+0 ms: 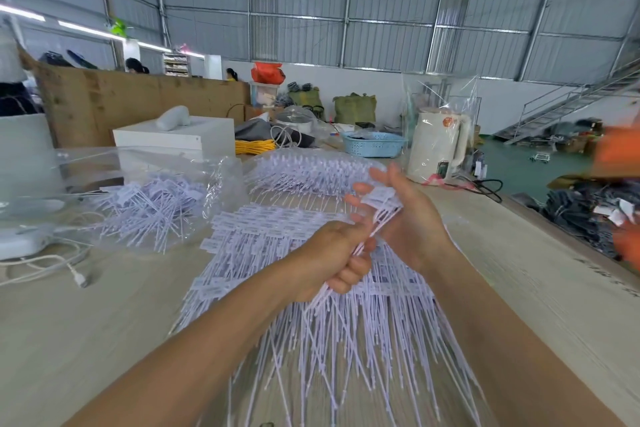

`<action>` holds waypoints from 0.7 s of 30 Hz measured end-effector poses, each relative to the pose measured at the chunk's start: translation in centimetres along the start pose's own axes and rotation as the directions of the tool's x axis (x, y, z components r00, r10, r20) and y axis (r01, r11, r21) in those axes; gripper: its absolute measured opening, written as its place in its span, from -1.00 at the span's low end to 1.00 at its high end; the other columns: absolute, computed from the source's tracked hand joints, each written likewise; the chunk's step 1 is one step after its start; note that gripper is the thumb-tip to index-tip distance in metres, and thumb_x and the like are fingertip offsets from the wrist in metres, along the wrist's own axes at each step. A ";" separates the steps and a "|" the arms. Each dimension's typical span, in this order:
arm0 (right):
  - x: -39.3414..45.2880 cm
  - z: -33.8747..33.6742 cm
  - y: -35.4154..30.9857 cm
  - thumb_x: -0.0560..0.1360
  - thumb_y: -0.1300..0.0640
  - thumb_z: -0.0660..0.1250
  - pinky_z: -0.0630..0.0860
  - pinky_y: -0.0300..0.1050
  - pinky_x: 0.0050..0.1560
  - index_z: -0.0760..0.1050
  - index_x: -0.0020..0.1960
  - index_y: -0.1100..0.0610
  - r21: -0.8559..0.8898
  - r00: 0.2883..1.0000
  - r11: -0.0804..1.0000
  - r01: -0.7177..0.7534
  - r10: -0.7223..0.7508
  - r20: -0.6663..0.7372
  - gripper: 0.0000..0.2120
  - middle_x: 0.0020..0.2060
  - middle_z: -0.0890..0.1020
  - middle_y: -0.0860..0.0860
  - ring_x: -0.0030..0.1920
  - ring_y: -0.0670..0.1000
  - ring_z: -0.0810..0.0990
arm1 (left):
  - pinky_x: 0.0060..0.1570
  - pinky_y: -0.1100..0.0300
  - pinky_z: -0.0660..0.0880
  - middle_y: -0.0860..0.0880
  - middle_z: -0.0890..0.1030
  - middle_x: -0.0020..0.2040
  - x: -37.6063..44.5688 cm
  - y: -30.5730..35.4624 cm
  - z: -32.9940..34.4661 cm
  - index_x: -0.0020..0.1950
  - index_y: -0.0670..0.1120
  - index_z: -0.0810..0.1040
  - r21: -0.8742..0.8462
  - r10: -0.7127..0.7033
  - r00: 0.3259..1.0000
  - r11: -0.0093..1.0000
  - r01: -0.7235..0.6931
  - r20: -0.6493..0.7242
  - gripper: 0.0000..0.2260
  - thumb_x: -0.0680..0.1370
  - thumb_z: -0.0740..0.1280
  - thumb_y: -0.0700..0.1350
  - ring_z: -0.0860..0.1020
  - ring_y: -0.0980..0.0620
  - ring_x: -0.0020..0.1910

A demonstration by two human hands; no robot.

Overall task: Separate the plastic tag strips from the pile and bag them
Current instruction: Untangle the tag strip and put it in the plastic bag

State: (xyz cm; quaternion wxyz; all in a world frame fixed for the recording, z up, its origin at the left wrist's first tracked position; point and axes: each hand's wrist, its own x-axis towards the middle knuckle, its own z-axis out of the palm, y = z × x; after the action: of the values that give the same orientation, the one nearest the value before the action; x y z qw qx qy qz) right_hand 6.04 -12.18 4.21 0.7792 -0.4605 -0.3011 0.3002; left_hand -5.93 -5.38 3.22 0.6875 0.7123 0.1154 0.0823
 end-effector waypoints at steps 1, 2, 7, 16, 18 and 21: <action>0.0 0.2 -0.1 0.46 -0.01 0.31 0.61 0.03 -0.10 0.50 0.13 0.24 -0.018 1.000 1.000 -0.002 0.003 0.017 -0.62 0.07 0.62 0.23 -0.04 0.21 0.66 | -0.63 0.41 0.09 0.09 0.27 -0.54 0.0 -0.1 0.1 -0.22 -0.07 0.35 0.029 0.023 1.000 0.999 -0.023 0.014 -0.67 0.63 0.09 0.10 0.15 0.18 -0.62; -0.1 0.4 -0.1 0.50 0.10 0.29 0.61 -0.06 -0.23 0.53 0.06 0.25 -0.058 1.000 0.998 -0.004 0.005 0.028 -0.76 0.00 0.65 0.21 -0.13 0.19 0.68 | -0.62 0.41 0.11 0.10 0.28 -0.55 0.0 -0.1 0.1 -0.20 -0.08 0.35 0.052 0.060 0.998 0.997 -0.060 0.015 -0.69 0.63 0.09 0.08 0.16 0.18 -0.62; 0.3 0.4 -0.6 0.46 -0.23 0.21 0.51 0.00 -0.01 0.61 -0.01 0.08 -0.345 0.998 0.936 0.063 -0.058 0.025 -0.58 0.01 0.68 0.04 0.03 0.06 0.65 | -0.60 0.42 0.18 0.13 0.33 -0.55 0.4 0.0 -0.1 -0.20 -0.08 0.38 0.179 0.130 0.990 0.977 -0.118 -0.054 -0.72 0.64 0.10 0.02 0.23 0.20 -0.62; -0.7 0.8 0.7 0.53 0.26 0.29 0.56 -0.05 -0.16 0.55 0.08 0.22 -0.335 0.980 0.924 0.184 -0.147 0.134 -0.84 -0.18 0.64 0.17 -0.27 0.05 0.61 | -0.59 0.38 0.22 0.06 0.37 -0.39 0.6 -0.2 -0.9 -0.13 -0.04 0.39 0.563 0.327 0.924 0.809 -0.168 -0.195 -0.79 0.65 0.09 -0.03 0.32 0.24 -0.64; -0.6 0.9 0.8 0.53 0.40 0.20 0.57 -0.06 -0.17 0.53 0.05 0.26 -0.197 0.980 0.961 0.193 -0.180 0.082 -0.81 -0.21 0.67 0.14 -0.19 0.08 0.65 | -0.55 0.33 0.24 0.05 0.38 -0.40 0.3 -0.5 -1.3 -0.13 -0.06 0.46 0.454 0.289 0.926 0.878 -0.154 -0.244 -0.75 0.65 0.09 -0.01 0.29 0.22 -0.61; 0.0 1.4 0.8 0.51 0.47 0.14 0.63 -0.05 -0.14 0.50 0.00 0.31 -0.016 0.991 0.991 0.131 -0.131 0.020 -0.79 -0.22 0.66 0.17 -0.19 0.11 0.68 | -0.57 0.35 0.22 0.00 0.38 -0.42 -0.2 -1.0 -2.0 -0.21 -0.02 0.49 0.440 0.262 0.920 0.891 -0.114 -0.290 -0.69 0.66 0.08 -0.06 0.27 0.22 -0.63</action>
State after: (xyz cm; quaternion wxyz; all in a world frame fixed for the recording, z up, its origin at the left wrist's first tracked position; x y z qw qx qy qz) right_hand 4.84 -11.15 4.04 0.7903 -0.4435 -0.3406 0.2504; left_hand -6.74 -3.46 2.35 0.4784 0.8243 0.1771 0.2454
